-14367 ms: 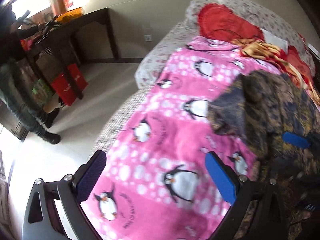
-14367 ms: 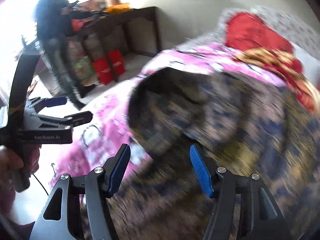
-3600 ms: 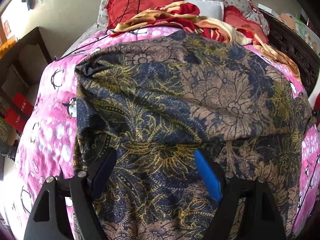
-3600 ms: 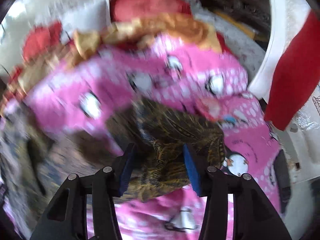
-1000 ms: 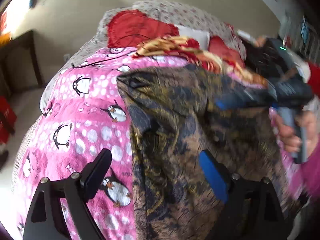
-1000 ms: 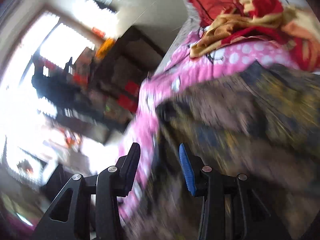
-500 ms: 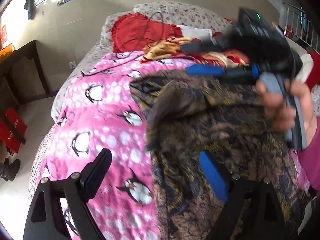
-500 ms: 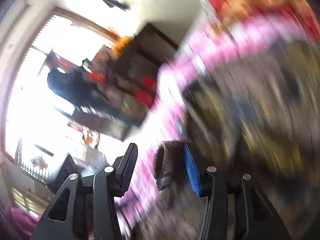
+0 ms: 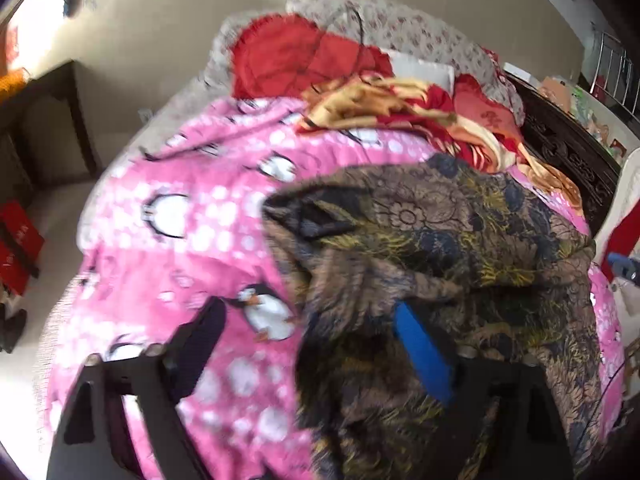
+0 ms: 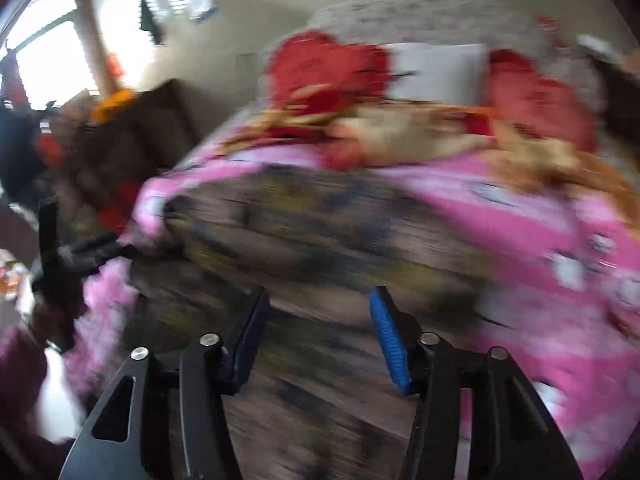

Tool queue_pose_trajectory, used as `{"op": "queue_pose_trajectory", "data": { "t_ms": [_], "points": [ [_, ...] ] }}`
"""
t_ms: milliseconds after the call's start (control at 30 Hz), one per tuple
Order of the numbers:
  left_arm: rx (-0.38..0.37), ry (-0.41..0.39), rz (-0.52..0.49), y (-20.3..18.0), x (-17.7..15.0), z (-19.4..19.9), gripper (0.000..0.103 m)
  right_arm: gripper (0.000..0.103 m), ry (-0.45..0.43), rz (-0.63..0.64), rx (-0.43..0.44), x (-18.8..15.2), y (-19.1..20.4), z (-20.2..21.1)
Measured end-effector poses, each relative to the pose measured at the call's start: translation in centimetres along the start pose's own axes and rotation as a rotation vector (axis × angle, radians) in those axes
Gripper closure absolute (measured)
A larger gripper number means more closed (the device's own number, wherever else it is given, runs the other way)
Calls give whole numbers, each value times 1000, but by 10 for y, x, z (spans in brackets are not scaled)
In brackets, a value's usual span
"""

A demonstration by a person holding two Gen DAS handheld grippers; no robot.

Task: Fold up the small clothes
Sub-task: 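Close the left gripper on the shirt's folded edge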

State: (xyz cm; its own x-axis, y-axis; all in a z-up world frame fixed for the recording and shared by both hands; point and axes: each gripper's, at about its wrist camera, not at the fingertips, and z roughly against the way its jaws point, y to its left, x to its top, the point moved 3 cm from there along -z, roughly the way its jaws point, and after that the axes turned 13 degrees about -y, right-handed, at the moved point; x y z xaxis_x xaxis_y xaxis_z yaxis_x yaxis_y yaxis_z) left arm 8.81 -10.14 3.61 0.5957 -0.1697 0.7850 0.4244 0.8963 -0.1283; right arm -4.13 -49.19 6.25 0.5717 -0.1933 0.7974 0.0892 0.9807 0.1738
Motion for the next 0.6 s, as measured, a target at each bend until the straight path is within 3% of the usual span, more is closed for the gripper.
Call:
{"op": "queue_pose_trajectory", "data": {
  "t_ms": [33,67,100,233,367,400,433,467,600],
  "points": [
    [3,28,-6,-3,0,-8,54,47,13,-10,-32,-4,-5,-5],
    [13,53,-14,-5,0,-14,80,47,30,-11,-66,-8,-19,-7],
    [23,71,-17,-7,2,-19,86,47,43,-4,-88,-10,-29,-15],
    [15,47,22,-7,20,-12,93,47,22,29,-118,-4,-42,-36],
    [27,38,10,-10,34,-4,93,47,13,179,-166,4,-27,-58],
    [26,41,3,-12,36,-5,93,51,23,202,-164,5,-25,-63],
    [30,44,-4,-14,37,-7,93,78,24,199,-175,7,-26,-65],
    [35,46,-6,-16,37,-8,93,92,19,143,-186,12,-35,-70],
    [36,48,38,-23,38,-13,93,86,61,-79,-212,22,-73,-96]
  ]
}}
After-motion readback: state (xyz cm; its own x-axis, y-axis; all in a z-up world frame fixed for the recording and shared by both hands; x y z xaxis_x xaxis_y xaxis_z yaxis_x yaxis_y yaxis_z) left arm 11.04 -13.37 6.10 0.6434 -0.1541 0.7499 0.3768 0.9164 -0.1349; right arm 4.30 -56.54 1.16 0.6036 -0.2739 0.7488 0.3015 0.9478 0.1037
